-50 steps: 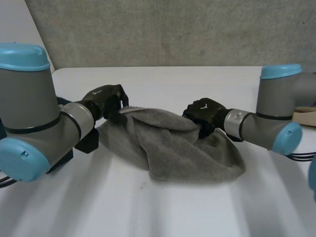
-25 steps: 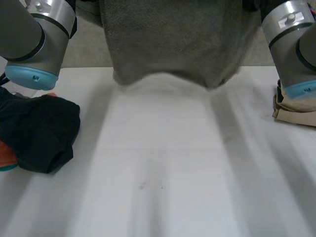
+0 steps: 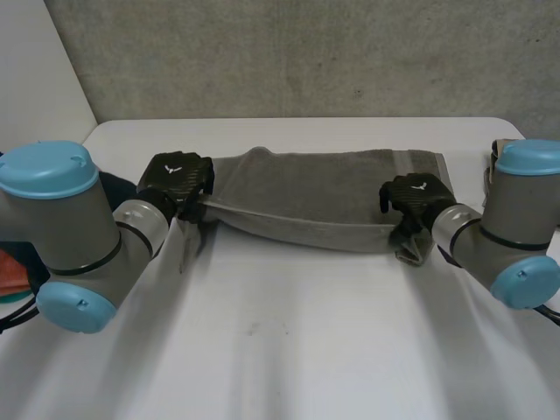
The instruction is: Fold the laundry.
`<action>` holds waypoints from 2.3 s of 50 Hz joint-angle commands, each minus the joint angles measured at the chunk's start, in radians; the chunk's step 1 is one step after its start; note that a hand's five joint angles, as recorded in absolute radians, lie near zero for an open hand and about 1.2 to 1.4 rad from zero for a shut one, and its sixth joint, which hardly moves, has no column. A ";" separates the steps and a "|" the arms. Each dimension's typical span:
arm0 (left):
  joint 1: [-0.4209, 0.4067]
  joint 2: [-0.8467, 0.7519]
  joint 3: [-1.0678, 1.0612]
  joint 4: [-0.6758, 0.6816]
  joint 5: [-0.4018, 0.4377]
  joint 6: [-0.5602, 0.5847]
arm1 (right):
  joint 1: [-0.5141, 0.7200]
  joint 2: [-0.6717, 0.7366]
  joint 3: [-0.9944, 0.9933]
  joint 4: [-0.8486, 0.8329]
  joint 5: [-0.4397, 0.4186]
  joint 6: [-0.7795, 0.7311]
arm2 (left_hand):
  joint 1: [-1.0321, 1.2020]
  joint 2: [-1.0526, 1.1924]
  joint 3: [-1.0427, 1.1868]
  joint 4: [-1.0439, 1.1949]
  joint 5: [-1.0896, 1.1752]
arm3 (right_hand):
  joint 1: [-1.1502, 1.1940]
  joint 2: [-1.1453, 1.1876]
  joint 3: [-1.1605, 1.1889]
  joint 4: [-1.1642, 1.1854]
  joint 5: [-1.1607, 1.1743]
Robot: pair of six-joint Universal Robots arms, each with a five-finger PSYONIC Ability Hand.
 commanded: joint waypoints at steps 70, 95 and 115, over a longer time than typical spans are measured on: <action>0.023 -0.302 0.901 0.154 -0.055 0.499 | 0.027 -0.117 -0.448 -0.366 0.354 -0.398 | 0.231 0.197 0.203 0.195 0.237 | 0.663 0.669 0.660 0.662 0.667; 0.033 -0.095 -0.081 0.122 -0.005 0.407 | -0.085 -0.183 0.255 -0.225 0.191 -0.396 | 0.231 0.197 0.203 0.195 0.237 | 0.663 0.669 0.660 0.662 0.667; 0.168 -0.132 -0.142 0.114 0.083 0.384 | -0.143 -0.200 0.336 -0.218 0.157 -0.301 | -0.576 -0.610 -0.604 -0.612 -0.570 | 0.663 0.669 0.660 0.662 0.667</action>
